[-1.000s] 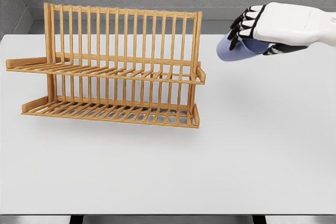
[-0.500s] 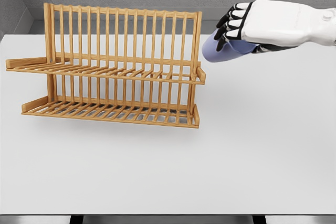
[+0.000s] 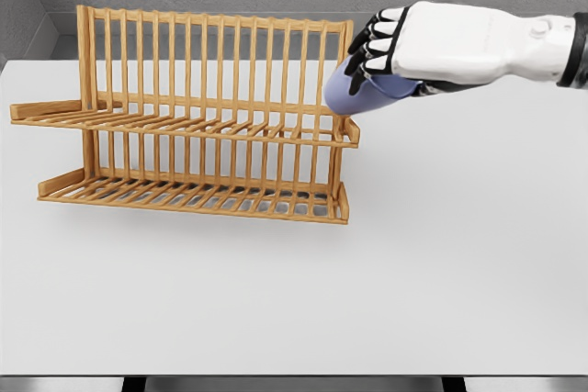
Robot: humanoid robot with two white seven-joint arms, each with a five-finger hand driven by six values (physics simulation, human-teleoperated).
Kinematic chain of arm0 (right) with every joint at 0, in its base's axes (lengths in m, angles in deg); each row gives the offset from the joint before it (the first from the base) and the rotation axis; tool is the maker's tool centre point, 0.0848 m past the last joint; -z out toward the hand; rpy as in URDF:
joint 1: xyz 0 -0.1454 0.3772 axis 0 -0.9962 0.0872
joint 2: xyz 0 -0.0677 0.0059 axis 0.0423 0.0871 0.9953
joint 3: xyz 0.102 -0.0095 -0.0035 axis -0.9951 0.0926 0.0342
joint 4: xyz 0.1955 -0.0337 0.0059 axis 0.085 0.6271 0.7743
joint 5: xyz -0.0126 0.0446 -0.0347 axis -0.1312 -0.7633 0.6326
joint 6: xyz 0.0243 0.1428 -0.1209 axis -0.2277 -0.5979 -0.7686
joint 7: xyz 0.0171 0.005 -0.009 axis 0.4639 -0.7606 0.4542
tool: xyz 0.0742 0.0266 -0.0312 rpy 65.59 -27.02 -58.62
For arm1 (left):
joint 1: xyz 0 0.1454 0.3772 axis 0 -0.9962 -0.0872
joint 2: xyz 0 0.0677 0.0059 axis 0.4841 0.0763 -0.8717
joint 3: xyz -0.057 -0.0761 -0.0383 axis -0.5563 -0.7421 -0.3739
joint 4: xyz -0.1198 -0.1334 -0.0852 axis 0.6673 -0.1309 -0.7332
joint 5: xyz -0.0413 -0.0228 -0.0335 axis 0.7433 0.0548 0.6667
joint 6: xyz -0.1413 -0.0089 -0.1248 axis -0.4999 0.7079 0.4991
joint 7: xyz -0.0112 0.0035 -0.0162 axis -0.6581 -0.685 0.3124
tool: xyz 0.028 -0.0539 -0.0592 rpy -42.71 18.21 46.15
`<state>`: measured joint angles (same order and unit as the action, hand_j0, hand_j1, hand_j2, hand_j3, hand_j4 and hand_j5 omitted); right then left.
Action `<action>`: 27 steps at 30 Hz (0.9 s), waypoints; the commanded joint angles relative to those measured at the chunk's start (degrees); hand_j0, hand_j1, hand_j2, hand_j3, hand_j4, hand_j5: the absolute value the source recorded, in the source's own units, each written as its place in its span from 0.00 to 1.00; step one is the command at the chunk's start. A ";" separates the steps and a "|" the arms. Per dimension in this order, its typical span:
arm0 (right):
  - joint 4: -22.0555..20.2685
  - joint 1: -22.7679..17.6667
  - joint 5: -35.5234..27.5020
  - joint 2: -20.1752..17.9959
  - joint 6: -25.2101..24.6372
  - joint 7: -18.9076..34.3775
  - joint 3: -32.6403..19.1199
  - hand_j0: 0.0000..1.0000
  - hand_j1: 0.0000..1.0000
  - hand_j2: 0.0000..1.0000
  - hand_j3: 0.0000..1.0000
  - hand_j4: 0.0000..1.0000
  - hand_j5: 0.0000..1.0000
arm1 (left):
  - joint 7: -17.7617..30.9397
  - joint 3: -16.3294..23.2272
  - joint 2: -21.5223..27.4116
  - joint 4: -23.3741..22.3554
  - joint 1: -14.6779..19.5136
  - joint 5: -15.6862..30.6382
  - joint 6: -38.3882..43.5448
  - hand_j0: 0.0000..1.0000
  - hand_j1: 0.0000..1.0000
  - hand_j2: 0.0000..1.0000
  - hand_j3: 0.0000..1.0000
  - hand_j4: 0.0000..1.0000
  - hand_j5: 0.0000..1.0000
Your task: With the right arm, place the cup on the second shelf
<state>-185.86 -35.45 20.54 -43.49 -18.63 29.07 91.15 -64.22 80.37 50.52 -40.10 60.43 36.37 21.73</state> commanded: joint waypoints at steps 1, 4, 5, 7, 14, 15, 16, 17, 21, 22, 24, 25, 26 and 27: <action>-0.01 0.09 -0.22 0.97 -0.18 -0.03 1.57 0.64 0.64 0.64 0.64 0.64 0.64 | 0.01 0.01 0.00 -0.01 0.00 0.01 0.00 1.00 1.00 1.00 1.00 1.00 1.00; -0.01 0.26 -0.31 1.41 -0.18 -0.03 2.80 0.64 0.64 0.64 0.64 0.64 0.64 | 0.01 0.01 0.00 -0.01 0.00 0.01 0.00 1.00 1.00 1.00 1.00 1.00 1.00; -0.01 0.26 -0.31 1.50 -0.18 -0.03 3.15 0.64 0.64 0.64 0.64 0.64 0.64 | 0.01 0.01 0.00 -0.01 0.00 0.01 0.00 1.00 1.00 1.00 1.00 1.00 1.00; -0.01 0.26 -0.22 1.50 -0.18 -0.03 3.59 0.64 0.64 0.64 0.64 0.64 0.64 | 0.01 0.01 0.00 -0.01 0.00 0.01 0.00 1.00 1.00 1.00 1.00 1.00 1.00; 0.08 1.93 -0.31 4.05 -0.18 -0.03 7.98 0.64 0.64 0.64 0.64 0.64 0.64 | 0.01 0.01 0.00 -0.01 0.00 0.01 0.00 1.00 1.00 1.00 1.00 1.00 1.00; 0.08 1.93 -0.31 4.05 -0.18 -0.03 8.16 0.64 0.64 0.64 0.64 0.64 0.64 | 0.01 0.01 0.00 -0.01 0.00 0.01 0.00 1.00 1.00 1.00 1.00 1.00 1.00; 0.08 1.93 -0.22 4.05 -0.18 -0.03 8.34 0.65 0.65 0.65 0.65 0.65 0.65 | 0.01 0.01 0.00 -0.01 0.00 0.01 0.00 1.00 1.00 1.00 1.00 1.00 1.00; 0.08 1.93 -0.13 3.96 -0.18 -0.03 8.34 0.65 0.65 0.65 0.65 0.65 0.65 | 0.01 0.01 0.00 -0.01 0.00 0.01 0.00 1.00 1.00 1.00 1.00 1.00 1.00; 0.08 2.11 -0.05 3.79 -0.18 -0.03 7.81 1.00 1.00 1.00 1.00 1.00 1.00 | 0.01 0.01 0.00 -0.01 0.00 0.01 0.00 1.00 1.00 1.00 1.00 1.00 1.00; 0.08 2.20 -0.05 3.52 -0.18 -0.03 7.55 1.00 1.00 1.00 1.00 1.00 1.00 | 0.01 0.01 0.00 -0.01 0.00 0.01 0.00 1.00 1.00 1.00 1.00 1.00 1.00; 0.08 2.73 -0.22 3.17 -0.18 -0.03 5.97 1.00 1.00 1.00 1.00 1.00 1.00 | 0.01 0.01 0.00 -0.01 0.00 0.01 0.00 1.00 1.00 1.00 1.00 1.00 1.00; 0.08 2.29 -0.22 2.99 -0.18 -0.03 2.37 1.00 1.00 1.00 1.00 1.00 1.00 | 0.01 0.01 0.00 -0.01 0.00 0.01 0.00 1.00 1.00 1.00 1.00 1.00 1.00; 0.08 1.85 -0.31 2.38 -0.18 -0.03 -3.07 1.00 1.00 1.00 1.00 1.00 1.00 | 0.01 0.01 0.00 -0.01 0.00 0.01 0.00 1.00 1.00 1.00 1.00 1.00 1.00; 0.17 0.53 -0.40 0.18 -0.18 -0.03 -7.74 1.00 1.00 1.00 1.00 1.00 1.00 | 0.01 0.01 0.00 -0.01 0.00 0.01 0.00 1.00 1.00 1.00 1.00 1.00 1.00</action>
<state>-185.71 -36.68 20.63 -41.54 -18.57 29.07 89.84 -64.22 80.38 50.52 -40.10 60.43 36.37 21.73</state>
